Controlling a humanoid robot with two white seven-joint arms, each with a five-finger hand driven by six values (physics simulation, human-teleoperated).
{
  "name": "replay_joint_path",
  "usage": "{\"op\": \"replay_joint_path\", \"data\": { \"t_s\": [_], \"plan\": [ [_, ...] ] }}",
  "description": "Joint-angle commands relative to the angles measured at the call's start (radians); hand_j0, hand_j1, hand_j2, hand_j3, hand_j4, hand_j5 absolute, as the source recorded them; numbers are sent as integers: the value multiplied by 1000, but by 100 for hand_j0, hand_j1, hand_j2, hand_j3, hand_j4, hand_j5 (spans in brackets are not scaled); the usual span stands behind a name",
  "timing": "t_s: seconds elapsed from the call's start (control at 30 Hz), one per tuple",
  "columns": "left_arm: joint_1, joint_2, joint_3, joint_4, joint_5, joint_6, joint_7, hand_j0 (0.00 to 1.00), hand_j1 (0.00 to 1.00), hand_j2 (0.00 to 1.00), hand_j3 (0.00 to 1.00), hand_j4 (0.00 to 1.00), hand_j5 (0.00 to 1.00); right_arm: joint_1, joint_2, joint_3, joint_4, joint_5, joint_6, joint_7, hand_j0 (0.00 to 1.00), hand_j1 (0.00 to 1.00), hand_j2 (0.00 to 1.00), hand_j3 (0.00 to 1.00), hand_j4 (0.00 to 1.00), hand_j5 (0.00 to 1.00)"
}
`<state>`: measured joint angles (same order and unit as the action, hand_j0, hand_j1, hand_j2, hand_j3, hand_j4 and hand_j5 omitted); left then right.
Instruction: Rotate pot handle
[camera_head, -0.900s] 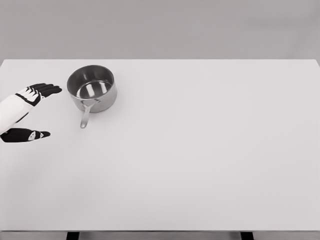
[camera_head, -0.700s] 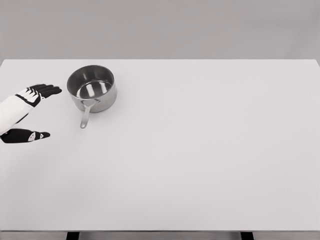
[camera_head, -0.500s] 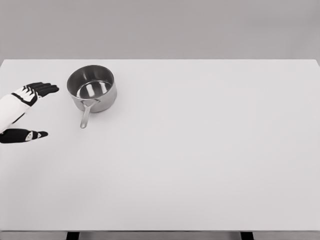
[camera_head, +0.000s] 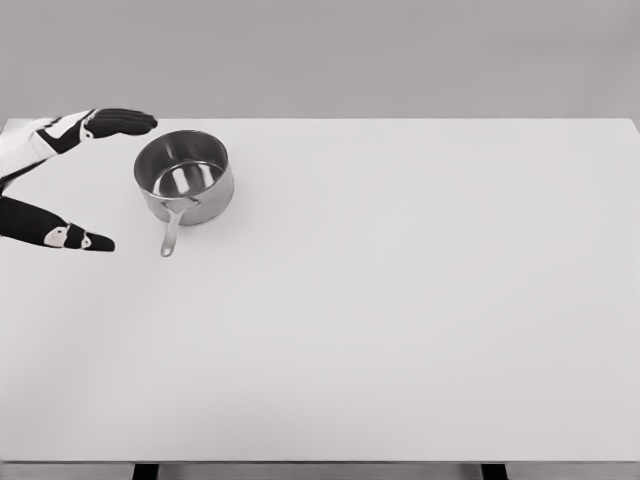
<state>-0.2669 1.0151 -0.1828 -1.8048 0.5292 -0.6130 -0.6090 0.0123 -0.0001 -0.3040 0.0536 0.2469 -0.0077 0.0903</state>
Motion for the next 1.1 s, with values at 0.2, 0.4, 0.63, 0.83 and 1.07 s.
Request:
{"op": "replay_joint_path", "data": {
  "t_s": [0.2,0.4,0.63,0.83,1.07],
  "plan": [
    [-25,10,-234,-2,120,2,-2,100,100,100,100,100,100,0,0,0,0,0,0,0,100,100,100,100,100,100],
    [-132,-78,-270,-2,146,59,-2,100,100,100,100,100,100,0,0,-1,2,0,0,0,100,100,100,100,100,100],
    [-301,-99,-395,-2,313,320,-2,100,100,100,100,100,100,0,0,0,0,0,0,0,100,100,100,100,100,100],
    [-308,-99,-503,-4,360,326,-2,100,100,100,100,100,100,0,0,-1,0,0,0,0,100,100,100,100,100,100],
    [-285,-87,-561,-4,371,403,-2,100,100,100,100,100,100,0,0,0,0,0,0,0,100,100,100,100,100,100]
  ]
}}
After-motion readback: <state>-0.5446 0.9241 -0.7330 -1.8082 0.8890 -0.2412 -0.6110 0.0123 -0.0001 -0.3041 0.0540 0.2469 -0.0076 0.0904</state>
